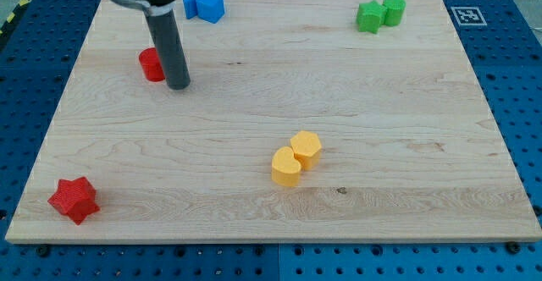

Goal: Go near the red star

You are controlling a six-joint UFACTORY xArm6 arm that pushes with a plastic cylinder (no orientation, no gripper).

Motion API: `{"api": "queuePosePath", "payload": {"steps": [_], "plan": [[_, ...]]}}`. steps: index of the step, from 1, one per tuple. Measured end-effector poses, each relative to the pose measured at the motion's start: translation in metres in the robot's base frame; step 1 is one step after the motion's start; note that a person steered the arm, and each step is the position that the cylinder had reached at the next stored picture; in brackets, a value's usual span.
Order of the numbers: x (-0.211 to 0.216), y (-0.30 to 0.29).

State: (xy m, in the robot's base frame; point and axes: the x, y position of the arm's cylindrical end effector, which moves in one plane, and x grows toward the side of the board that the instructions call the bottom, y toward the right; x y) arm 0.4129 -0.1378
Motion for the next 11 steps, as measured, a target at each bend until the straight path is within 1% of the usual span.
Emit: {"api": "queuePosePath", "payload": {"steps": [3,4,7,9,11], "plan": [[0.106,0.000],[0.135,-0.003],[0.172,-0.036],[0.198,-0.031],[0.205,-0.042]]}}
